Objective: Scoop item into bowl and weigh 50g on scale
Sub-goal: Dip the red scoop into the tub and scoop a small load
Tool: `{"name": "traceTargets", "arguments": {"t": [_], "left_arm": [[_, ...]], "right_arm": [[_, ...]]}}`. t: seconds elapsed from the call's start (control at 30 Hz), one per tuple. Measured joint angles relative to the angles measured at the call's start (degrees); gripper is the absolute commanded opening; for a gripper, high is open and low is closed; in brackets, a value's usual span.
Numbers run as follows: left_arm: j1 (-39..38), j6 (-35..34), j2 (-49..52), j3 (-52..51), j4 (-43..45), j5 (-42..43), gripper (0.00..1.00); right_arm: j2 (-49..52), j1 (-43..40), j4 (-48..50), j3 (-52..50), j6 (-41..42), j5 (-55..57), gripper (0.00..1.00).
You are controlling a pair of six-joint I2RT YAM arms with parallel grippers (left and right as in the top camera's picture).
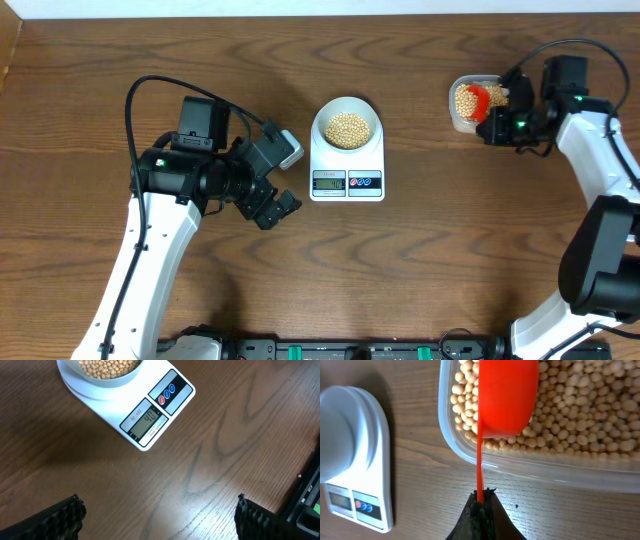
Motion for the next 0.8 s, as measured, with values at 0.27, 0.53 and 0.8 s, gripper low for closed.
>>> {"name": "traceTargets", "arguments": {"t": [0.27,0.53,0.8], "left_arm": [[0.0,0.0,0.0,0.0,0.0,0.0,0.98],[0.0,0.0,0.0,0.0,0.0,0.0,0.98],[0.0,0.0,0.0,0.0,0.0,0.0,0.98]], "right_arm": [[0.0,-5.9,0.0,0.0,-0.2,-6.5,0.01],[0.0,-10.2,-0.2,0.0,-1.2,-14.1,0.01],[0.0,-13.2,-2.4,0.0,-5.0,-21.0,0.01]]}}
